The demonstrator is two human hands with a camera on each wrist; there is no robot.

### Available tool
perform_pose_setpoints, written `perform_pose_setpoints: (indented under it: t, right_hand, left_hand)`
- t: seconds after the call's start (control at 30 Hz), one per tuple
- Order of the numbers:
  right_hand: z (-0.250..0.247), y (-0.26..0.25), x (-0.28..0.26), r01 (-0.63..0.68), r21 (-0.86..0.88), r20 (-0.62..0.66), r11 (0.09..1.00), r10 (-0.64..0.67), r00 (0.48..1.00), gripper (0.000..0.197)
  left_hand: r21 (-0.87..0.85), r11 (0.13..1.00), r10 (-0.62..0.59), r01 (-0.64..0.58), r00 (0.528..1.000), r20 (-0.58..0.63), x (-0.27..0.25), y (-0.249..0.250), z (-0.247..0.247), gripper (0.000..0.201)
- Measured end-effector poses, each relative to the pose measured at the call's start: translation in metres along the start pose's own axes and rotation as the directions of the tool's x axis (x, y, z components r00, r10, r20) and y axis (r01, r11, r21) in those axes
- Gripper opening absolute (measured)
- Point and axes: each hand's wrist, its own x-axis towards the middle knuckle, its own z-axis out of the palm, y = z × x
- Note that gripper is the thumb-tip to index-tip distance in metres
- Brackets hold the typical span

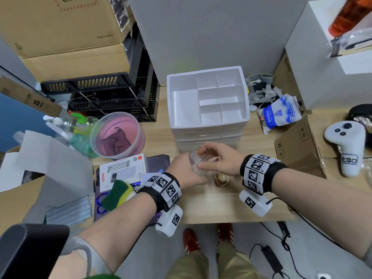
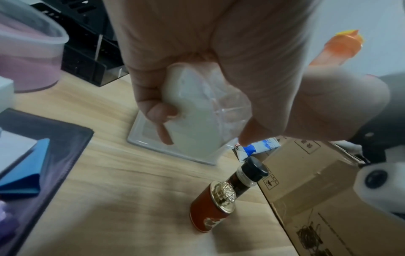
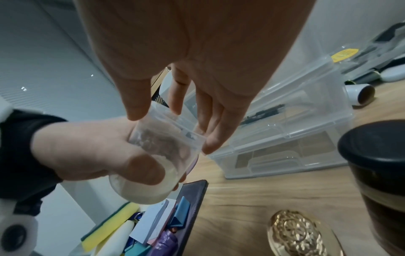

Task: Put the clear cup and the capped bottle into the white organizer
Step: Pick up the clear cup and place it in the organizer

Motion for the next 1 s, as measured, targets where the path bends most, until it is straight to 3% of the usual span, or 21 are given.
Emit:
perform_pose_setpoints:
  t: [0.1, 0.3, 0.5, 0.57, 0.63, 0.77, 0.9, 1.0]
  right_hand:
    - [-0.001, -0.003, 0.002, 0.006, -0.075, 0.016, 0.997, -0.005, 1.0, 0.034]
    - [-0.006, -0.023, -0.006, 0.054, -0.164, 0.012, 0.985, -0.053, 0.999, 0.044]
    - [-0.037, -0.094, 0.0, 0.261, -0.299, -0.088, 0.918, -0.299, 0.95, 0.05]
    - [-0.05, -0.116, 0.016, 0.286, -0.359, -0.194, 0.889, -0.371, 0.908, 0.051]
    - [-0.06, -0.13, 0.036, 0.245, -0.437, -0.26, 0.866, -0.382, 0.887, 0.049]
    - [-0.064, -0.13, 0.065, 0.098, -0.554, -0.228, 0.827, -0.263, 0.937, 0.051]
    - [-0.052, -0.114, 0.076, 0.059, -0.649, -0.177, 0.759, -0.226, 0.958, 0.052]
    - [-0.051, -0.111, 0.075, 0.098, -0.609, -0.137, 0.787, -0.227, 0.964, 0.056]
  left_hand:
    - [0.046, 0.999, 0.023, -0.023, 1.0, 0.003, -0.002, 0.005, -0.004, 0.022]
    - [-0.07, 0.997, -0.027, 0.025, 0.999, -0.039, -0.002, -0.001, -0.007, 0.038]
    - [-0.311, 0.931, 0.107, -0.191, 0.958, -0.267, -0.006, 0.033, -0.054, 0.077]
    - [-0.235, 0.937, 0.156, -0.258, 0.912, -0.38, 0.002, 0.041, -0.079, 0.08]
    - [-0.054, 0.971, 0.188, -0.232, 0.884, -0.428, 0.01, 0.045, -0.102, 0.084]
    - [0.111, 0.974, 0.224, -0.195, 0.891, -0.395, 0.022, 0.037, -0.118, 0.095]
    - [0.278, 0.944, 0.272, -0.178, 0.896, -0.35, 0.028, 0.025, -0.11, 0.079]
    - [0.332, 0.933, 0.277, -0.141, 0.87, -0.408, 0.029, 0.02, -0.104, 0.064]
